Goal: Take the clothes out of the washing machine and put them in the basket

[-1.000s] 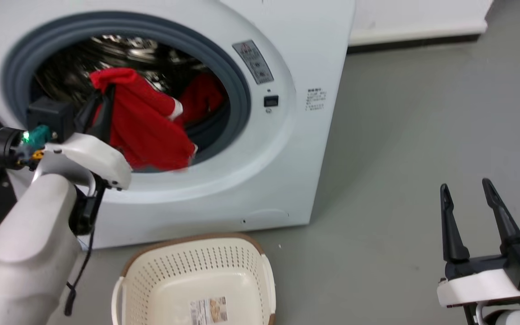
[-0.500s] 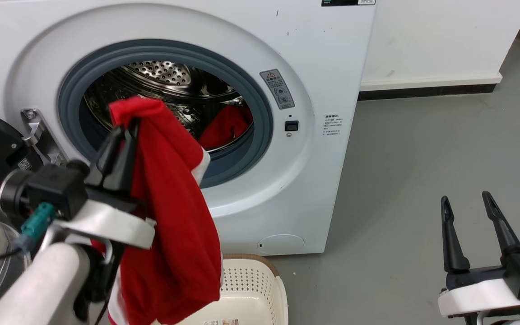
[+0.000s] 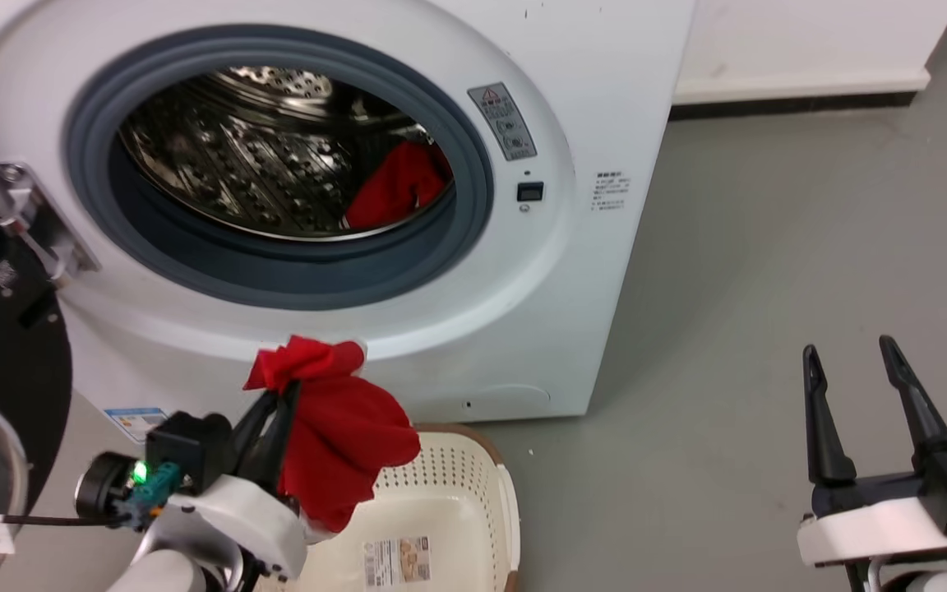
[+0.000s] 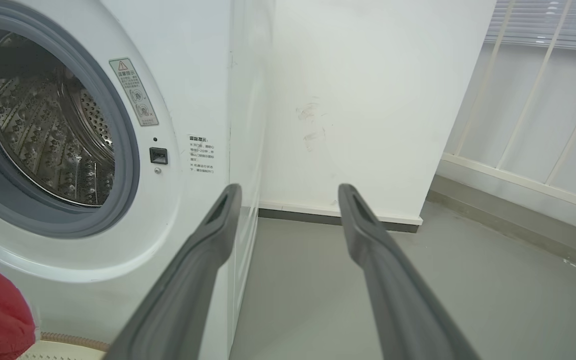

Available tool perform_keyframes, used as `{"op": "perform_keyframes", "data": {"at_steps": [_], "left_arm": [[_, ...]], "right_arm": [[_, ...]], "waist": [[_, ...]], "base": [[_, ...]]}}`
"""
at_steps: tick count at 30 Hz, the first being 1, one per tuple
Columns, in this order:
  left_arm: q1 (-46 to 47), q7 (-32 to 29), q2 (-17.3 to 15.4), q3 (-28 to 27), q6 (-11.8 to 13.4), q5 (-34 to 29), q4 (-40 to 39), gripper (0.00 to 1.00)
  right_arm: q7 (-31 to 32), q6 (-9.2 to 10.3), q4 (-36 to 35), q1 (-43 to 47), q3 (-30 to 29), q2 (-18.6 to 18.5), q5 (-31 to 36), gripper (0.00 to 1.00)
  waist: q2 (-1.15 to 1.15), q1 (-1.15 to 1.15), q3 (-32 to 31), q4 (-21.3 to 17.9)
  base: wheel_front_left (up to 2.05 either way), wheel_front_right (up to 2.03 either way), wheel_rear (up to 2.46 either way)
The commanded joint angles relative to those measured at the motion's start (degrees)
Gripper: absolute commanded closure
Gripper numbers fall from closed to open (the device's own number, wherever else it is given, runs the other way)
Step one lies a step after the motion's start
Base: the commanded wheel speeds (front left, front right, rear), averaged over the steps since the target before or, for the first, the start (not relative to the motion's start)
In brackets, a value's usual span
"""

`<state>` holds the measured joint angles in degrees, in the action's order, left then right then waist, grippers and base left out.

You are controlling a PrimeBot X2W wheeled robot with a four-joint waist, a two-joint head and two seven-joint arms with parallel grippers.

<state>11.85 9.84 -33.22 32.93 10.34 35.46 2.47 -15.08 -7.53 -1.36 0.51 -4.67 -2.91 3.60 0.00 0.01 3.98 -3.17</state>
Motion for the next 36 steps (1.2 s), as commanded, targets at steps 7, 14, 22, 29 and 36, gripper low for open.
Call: {"op": "perform_keyframes", "data": {"at_steps": [7,14,22,29,36], "left_arm": [[4.0,1.7,3.9,3.4,-3.4,-1.8,14.2,1.00],[10.7,3.8,7.9,4.2,-6.4,-2.7,30.6,1.00],[17.4,5.0,10.3,4.1,-9.3,-4.1,43.9,1.00],[22.7,5.3,11.5,4.3,-12.2,-5.0,54.7,1.00],[25.1,5.4,12.2,4.6,-14.1,-5.0,62.4,1.00]], "right_arm": [[-0.1,0.08,-1.0,-3.5,0.4,0.0,0.0,0.00],[-0.1,0.08,-1.7,-6.7,1.4,0.1,-0.6,0.00],[-0.1,0.08,-2.6,-8.9,0.9,0.1,-2.1,0.00],[-0.1,0.08,-3.2,-10.1,0.6,0.1,-3.1,0.00],[-0.1,0.08,-3.3,-10.8,0.3,0.1,-4.0,0.00]], "waist": [[0.00,-0.01,8.7,-2.4],[0.00,-0.01,16.5,-5.4],[0.00,-0.01,23.3,-8.8],[0.00,-0.01,28.4,-11.0],[0.00,-0.01,31.1,-12.1]], "base": [[0.00,0.00,0.00],[0.00,0.00,0.00],[0.00,0.00,0.00],[0.00,0.00,0.00],[0.00,0.00,0.00]]}}
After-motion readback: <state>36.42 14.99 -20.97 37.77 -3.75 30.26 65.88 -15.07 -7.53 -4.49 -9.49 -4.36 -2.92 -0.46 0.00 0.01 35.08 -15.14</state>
